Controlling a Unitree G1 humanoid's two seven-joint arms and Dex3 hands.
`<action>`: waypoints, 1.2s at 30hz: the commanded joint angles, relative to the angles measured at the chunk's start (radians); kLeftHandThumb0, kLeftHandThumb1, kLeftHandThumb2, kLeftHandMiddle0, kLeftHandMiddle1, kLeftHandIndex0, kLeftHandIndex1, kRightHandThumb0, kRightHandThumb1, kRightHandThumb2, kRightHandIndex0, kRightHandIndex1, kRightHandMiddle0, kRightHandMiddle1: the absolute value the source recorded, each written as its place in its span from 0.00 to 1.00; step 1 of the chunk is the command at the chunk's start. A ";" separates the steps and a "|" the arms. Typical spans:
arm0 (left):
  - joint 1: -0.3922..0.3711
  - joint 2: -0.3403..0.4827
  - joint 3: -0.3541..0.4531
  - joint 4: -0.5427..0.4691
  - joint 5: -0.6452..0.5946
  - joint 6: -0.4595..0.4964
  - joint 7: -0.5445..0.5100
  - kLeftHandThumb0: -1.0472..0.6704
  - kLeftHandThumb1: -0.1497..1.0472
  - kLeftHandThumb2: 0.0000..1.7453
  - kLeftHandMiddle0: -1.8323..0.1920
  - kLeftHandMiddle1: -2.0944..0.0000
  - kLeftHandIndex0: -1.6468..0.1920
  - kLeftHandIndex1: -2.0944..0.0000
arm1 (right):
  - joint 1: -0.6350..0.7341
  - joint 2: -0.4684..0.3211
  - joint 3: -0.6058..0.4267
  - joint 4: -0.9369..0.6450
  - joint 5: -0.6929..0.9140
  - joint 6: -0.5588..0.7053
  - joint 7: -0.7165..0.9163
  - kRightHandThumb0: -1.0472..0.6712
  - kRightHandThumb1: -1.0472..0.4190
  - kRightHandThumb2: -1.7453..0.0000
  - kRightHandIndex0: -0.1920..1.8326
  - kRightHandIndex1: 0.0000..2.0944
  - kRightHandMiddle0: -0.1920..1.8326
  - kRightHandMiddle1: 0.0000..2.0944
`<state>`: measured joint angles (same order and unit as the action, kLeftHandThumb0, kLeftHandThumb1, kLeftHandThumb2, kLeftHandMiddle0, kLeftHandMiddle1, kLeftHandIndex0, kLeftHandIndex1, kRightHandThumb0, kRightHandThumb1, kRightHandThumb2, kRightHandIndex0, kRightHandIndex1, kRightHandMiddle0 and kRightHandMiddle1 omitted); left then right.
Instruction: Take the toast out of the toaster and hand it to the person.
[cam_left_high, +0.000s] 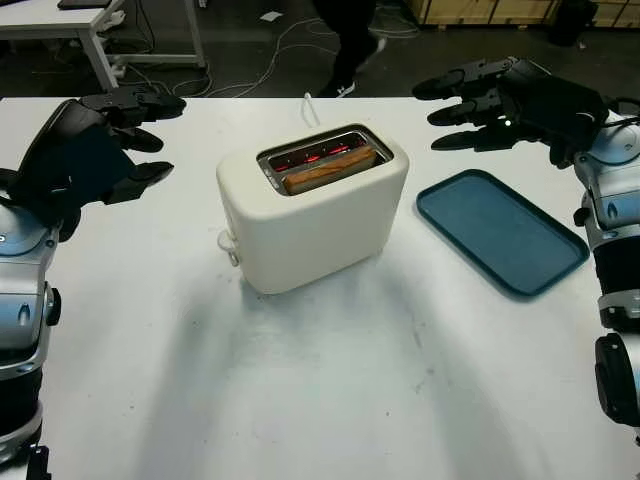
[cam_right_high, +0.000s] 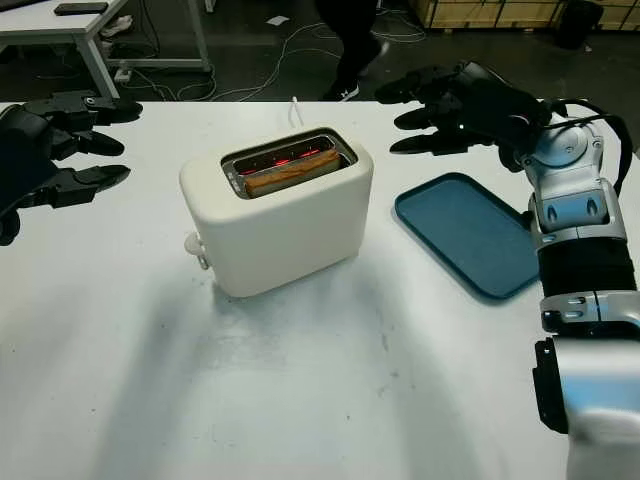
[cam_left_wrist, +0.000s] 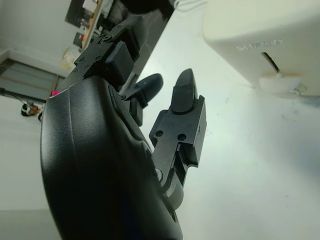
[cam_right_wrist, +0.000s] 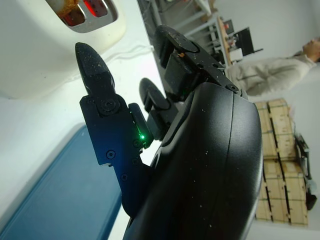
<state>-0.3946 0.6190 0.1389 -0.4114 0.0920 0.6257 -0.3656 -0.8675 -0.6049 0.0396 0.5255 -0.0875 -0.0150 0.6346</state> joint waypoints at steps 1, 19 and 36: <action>-0.011 0.017 -0.005 0.005 0.004 -0.002 -0.006 0.71 0.89 0.15 0.82 0.48 0.63 0.87 | 0.004 0.000 -0.008 0.002 0.015 -0.022 0.009 0.39 0.19 1.00 0.45 0.03 0.43 0.00; -0.034 0.028 -0.019 0.014 0.001 0.045 -0.021 0.70 0.89 0.15 0.83 0.48 0.64 0.86 | 0.015 0.002 -0.024 -0.073 0.052 0.069 0.031 0.37 0.19 1.00 0.44 0.03 0.42 0.00; -0.019 0.027 -0.008 0.015 -0.002 0.011 -0.020 0.70 0.89 0.16 0.83 0.48 0.65 0.85 | 0.019 0.009 -0.024 -0.065 0.051 0.055 0.025 0.36 0.18 1.00 0.45 0.04 0.43 0.00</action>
<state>-0.4188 0.6340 0.1241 -0.3983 0.0901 0.6496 -0.3834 -0.8558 -0.6036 0.0203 0.4578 -0.0492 0.0474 0.6592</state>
